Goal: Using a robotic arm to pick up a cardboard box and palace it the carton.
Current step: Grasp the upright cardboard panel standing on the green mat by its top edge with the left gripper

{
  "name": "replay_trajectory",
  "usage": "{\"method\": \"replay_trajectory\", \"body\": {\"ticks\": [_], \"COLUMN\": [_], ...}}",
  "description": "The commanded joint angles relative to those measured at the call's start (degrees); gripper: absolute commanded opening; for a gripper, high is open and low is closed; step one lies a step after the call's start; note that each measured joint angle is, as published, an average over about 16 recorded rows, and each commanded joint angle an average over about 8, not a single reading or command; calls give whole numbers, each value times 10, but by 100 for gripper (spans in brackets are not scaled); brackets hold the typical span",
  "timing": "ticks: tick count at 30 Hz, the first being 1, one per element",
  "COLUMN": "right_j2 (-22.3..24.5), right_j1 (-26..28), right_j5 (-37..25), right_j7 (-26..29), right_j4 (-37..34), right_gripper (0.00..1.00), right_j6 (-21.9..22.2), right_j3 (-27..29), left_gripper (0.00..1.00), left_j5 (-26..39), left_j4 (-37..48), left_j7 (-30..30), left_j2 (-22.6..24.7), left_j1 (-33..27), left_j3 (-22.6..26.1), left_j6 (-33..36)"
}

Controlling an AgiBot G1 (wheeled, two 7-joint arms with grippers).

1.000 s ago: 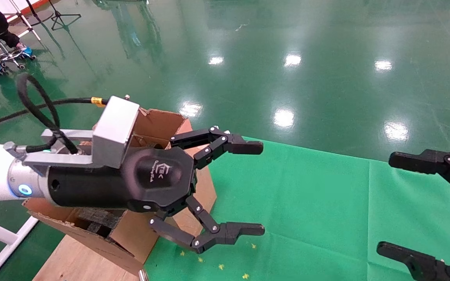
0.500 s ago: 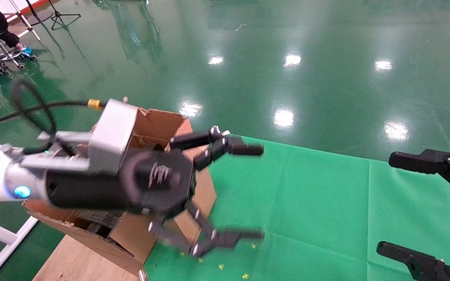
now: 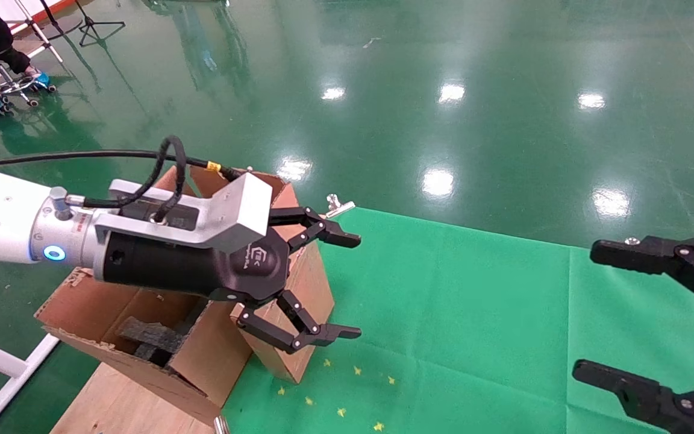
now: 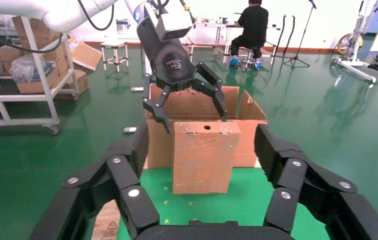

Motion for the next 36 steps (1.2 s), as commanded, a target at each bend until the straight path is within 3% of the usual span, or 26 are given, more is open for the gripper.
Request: {"method": "replay_trajectory", "body": {"ticks": [1,8,12,23,36], "right_j2": [0,0,0,0,0], "right_j1": [0,0,0,0,0], "right_j5": [0,0,0,0,0], "right_j7": [0,0,0,0,0], "right_j4": [0,0,0,0,0], "right_gripper": [0,0,0,0,0], "right_j6": [0,0,0,0,0], "right_j3": [0,0,0,0,0], "left_gripper": [100,100,100,100,100], "left_j5": [-2,167,231,299,340], "left_j4": [3,-23,-23,-23,-25], "left_j7": [1,-115,-191,-411,-496], "left_j2": [-2,12,29,45,52], "left_j1": [2,-91,-139,-166,-125], "left_j3": [-1,67,102,150,165], "left_j6": [-2,9,15,-1,-55]}}
